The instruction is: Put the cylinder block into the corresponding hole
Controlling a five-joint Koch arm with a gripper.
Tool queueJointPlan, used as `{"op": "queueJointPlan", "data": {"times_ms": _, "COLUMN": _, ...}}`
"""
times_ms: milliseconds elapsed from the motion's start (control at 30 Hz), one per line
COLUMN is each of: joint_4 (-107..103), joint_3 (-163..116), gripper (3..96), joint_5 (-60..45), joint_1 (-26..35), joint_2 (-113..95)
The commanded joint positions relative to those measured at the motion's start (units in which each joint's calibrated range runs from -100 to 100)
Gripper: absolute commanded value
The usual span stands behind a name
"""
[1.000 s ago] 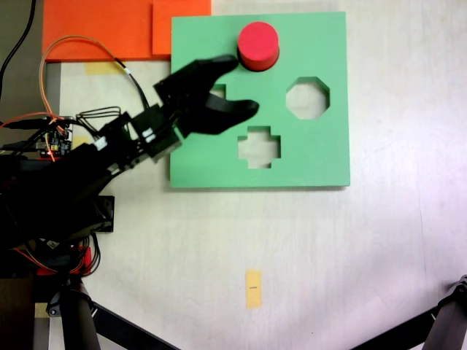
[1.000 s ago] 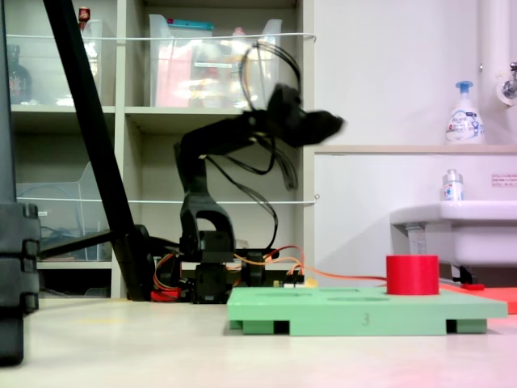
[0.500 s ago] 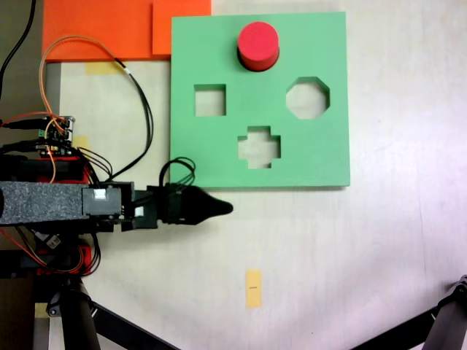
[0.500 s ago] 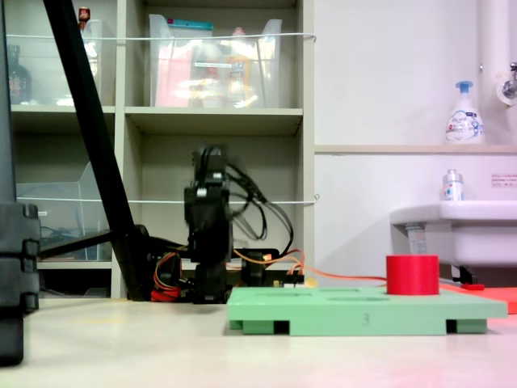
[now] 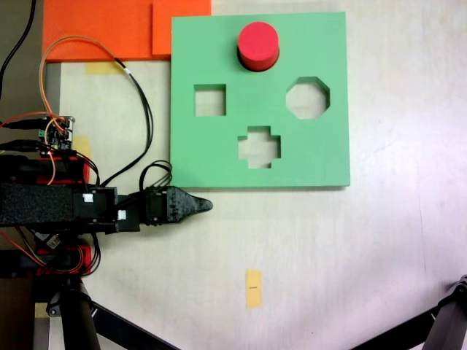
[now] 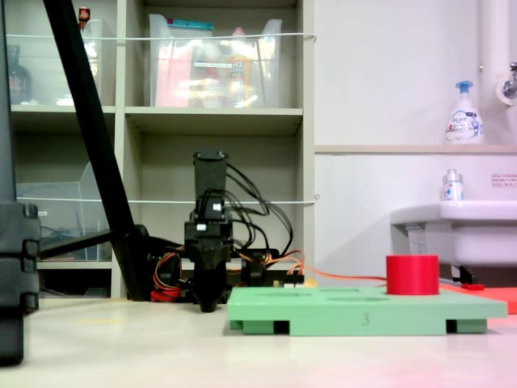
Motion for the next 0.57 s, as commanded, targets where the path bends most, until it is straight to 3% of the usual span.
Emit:
{"op": "queueJointPlan", "data": {"times_ms": 33, "joint_4": -7.5, "joint_3": -0.6, "gripper": 49.3, "joint_5": 0.1, "joint_1": -0.1, "joint_2": -0.4}}
{"op": "queueJointPlan", "data": {"times_ms": 567, "joint_4": -6.2, "joint_3": -0.6, "gripper": 49.3, "joint_5": 0.1, "joint_1": 0.0, "joint_2": -0.4}}
